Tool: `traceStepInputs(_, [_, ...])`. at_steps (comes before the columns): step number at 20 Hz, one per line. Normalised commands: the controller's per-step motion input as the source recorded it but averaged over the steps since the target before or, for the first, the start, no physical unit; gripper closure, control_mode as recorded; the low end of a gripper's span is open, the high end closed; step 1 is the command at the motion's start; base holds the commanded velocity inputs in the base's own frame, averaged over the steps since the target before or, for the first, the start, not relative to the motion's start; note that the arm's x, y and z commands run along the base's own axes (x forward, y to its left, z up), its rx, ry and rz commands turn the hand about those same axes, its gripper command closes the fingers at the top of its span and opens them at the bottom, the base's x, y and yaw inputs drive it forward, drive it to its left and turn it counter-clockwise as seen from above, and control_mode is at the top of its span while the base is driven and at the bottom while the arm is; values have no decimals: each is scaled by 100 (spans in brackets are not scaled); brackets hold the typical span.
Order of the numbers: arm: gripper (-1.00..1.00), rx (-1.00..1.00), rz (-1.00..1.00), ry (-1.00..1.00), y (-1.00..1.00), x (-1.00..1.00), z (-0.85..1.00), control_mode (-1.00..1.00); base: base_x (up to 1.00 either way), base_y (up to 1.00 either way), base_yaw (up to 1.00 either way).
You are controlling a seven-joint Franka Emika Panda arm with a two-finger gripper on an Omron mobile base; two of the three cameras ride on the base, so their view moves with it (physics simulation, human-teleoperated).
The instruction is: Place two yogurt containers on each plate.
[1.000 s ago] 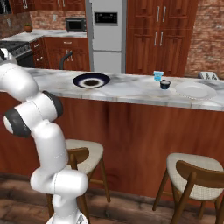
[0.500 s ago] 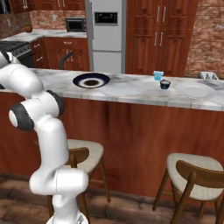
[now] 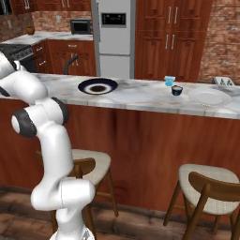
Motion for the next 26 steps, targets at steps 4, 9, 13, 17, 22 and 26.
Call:
traceStepInputs(4, [-100,4,-2,0,0,44,-11,-100,0,0,0])
traceStepInputs(9, [-100,4,0,4,0,36,-5,-100,0,0,0])
traceStepInputs(13, [-100,0,0,11,5,18,0,-100,0,0,0])
traceStepInputs(17, [-100,0,0,16,5,9,0,-100,0,0,0])
traceStepInputs(22, [-100,0,0,12,17,1,0,-100,0,0,0])
traceStepInputs(26, [-100,0,0,0,20,0,0,-100,0,0,0])
